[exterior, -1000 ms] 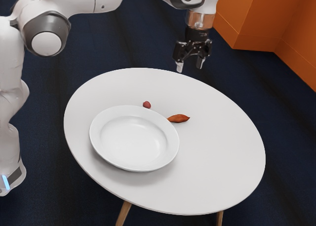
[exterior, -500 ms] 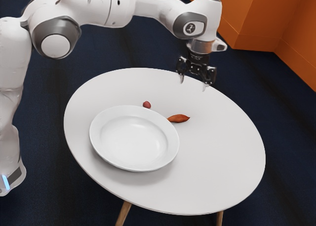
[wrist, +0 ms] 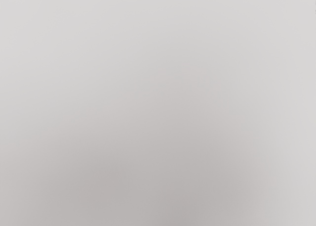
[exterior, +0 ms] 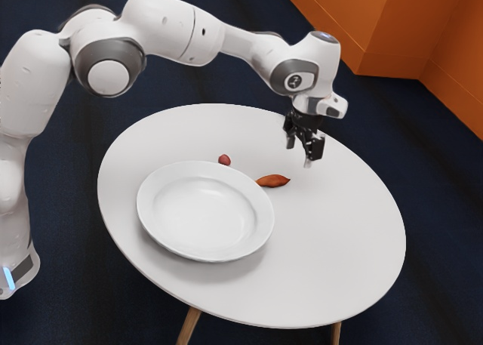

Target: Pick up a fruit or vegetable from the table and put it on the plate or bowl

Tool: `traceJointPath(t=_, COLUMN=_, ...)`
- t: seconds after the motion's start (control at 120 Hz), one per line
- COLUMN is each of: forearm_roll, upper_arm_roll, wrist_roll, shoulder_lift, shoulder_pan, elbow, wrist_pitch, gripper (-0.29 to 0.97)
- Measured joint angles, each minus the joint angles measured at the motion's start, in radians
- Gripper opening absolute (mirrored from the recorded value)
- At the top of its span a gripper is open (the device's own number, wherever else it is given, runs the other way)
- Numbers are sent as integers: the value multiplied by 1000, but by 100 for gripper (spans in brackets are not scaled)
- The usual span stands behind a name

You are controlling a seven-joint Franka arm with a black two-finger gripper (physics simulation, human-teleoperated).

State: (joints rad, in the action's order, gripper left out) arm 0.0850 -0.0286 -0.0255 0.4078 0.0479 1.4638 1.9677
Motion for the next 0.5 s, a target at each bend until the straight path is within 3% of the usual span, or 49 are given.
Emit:
traceJointPath(t=0.242, forearm_roll=6, upper_arm_roll=32, wrist_roll=153, shoulder_lift=45, shoulder_pan=51, elbow=1, wrist_pitch=39, gripper=66)
traceJointPath(t=0.5, forearm_roll=27, upper_arm_roll=-46, wrist_roll=252, shoulder_lift=-87, shoulder_pan=-41, elbow=151, wrist_pitch=111, gripper=64)
